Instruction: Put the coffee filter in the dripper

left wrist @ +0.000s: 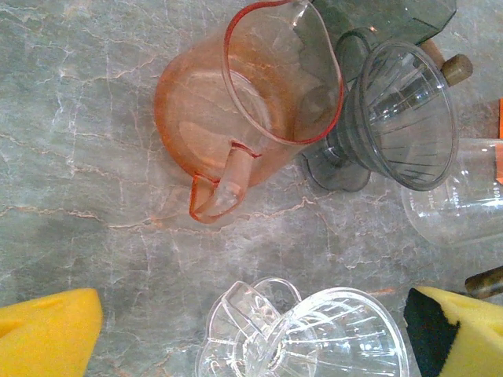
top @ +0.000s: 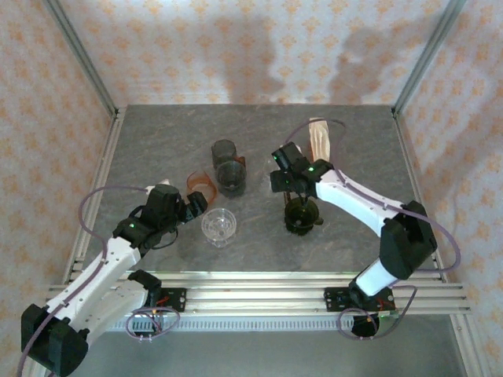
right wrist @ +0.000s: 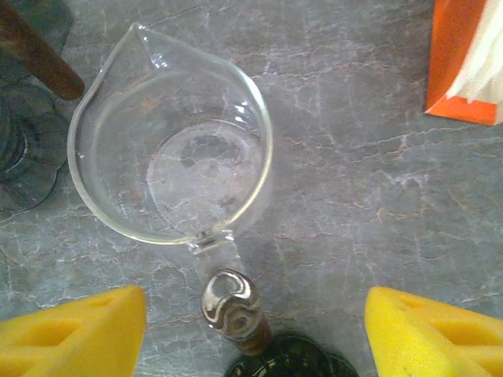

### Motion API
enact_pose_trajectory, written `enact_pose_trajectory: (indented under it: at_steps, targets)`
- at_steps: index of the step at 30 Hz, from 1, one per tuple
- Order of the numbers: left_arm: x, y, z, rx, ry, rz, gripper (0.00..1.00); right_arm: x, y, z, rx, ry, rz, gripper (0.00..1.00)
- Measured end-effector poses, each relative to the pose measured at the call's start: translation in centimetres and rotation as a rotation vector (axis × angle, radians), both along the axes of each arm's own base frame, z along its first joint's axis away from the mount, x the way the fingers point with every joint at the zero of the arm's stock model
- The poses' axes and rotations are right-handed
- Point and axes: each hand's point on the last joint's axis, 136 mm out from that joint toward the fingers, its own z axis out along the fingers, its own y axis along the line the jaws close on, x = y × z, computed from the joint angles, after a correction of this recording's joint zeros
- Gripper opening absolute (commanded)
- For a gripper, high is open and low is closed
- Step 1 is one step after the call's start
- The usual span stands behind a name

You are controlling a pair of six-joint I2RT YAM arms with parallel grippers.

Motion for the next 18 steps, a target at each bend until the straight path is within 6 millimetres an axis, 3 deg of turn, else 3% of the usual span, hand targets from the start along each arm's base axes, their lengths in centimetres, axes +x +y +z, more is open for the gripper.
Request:
enact_pose_trajectory:
  at_steps: [9,18]
  targets:
    - [-0.1,0.2,-0.5,-0.013,0.011,0.017,1.0,0.9,-0.1,-3.1,-0.031,0.08,0.009,0.56]
    - [0.0,0.2,-0.5,-0.016,0.007,0.019,1.0,1.4,0.8,-3.7,-0.023,0.099,0.024,0.32]
